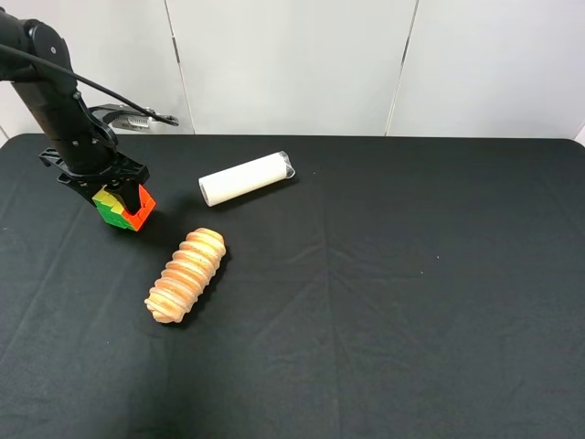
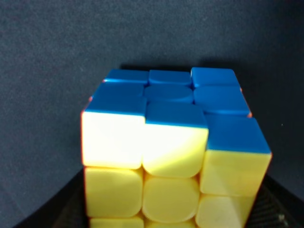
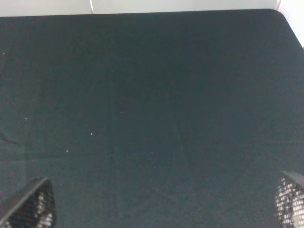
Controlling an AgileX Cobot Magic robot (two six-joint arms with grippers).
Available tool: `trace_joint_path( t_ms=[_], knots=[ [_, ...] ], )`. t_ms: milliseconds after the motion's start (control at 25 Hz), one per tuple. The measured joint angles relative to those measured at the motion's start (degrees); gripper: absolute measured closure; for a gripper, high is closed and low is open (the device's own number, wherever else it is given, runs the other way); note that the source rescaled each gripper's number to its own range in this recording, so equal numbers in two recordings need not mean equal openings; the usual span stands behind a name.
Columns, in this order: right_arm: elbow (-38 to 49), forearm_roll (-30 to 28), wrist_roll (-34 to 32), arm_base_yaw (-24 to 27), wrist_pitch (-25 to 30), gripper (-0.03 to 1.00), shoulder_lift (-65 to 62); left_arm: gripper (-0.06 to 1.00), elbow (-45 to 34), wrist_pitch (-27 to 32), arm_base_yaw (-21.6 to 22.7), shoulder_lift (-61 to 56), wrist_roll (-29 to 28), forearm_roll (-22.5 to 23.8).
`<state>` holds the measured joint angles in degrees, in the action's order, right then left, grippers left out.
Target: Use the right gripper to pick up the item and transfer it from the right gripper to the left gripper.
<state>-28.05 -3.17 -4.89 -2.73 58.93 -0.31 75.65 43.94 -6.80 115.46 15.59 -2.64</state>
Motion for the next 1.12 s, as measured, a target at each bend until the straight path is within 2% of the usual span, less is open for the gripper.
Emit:
trace_joint_path(
  t_ms=[240, 280, 320, 400, 440, 560, 720, 920, 1120],
  knots=[
    [0.0, 0.0, 0.0, 0.0, 0.0, -0.03, 0.0, 0.94, 0.0, 0.1, 0.0, 0.0, 0.0, 0.0],
    [0.0, 0.0, 0.0, 0.0, 0.0, -0.03, 0.0, 0.89, 0.0, 0.1, 0.0, 0.0, -0.1, 0.0],
    [0.0, 0.0, 0.0, 0.0, 0.0, -0.03, 0.0, 0.73, 0.0, 0.1, 0.0, 0.0, -0.1, 0.0],
    [0.0, 0.0, 0.0, 0.0, 0.0, -0.03, 0.0, 0.29, 0.0, 0.2, 0.0, 0.0, -0.3, 0.0],
    [0.0, 0.0, 0.0, 0.0, 0.0, -0.03, 0.0, 0.16, 0.0, 0.2, 0.0, 0.0, -0.4, 0.0],
    [0.0, 0.0, 0.0, 0.0, 0.0, -0.03, 0.0, 0.00, 0.0, 0.4, 0.0, 0.0, -0.4, 0.0],
    [0.0, 0.0, 0.0, 0.0, 0.0, -0.03, 0.0, -0.04, 0.0, 0.8, 0.0, 0.0, -0.5, 0.0],
    [0.0, 0.0, 0.0, 0.0, 0.0, -0.03, 0.0, -0.05, 0.0, 3.2, 0.0, -0.8, -0.5, 0.0],
    [0.0, 0.0, 0.0, 0.0, 0.0, -0.03, 0.0, -0.05, 0.0, 4.9, 0.0, -6.3, -0.5, 0.0]
  ],
)
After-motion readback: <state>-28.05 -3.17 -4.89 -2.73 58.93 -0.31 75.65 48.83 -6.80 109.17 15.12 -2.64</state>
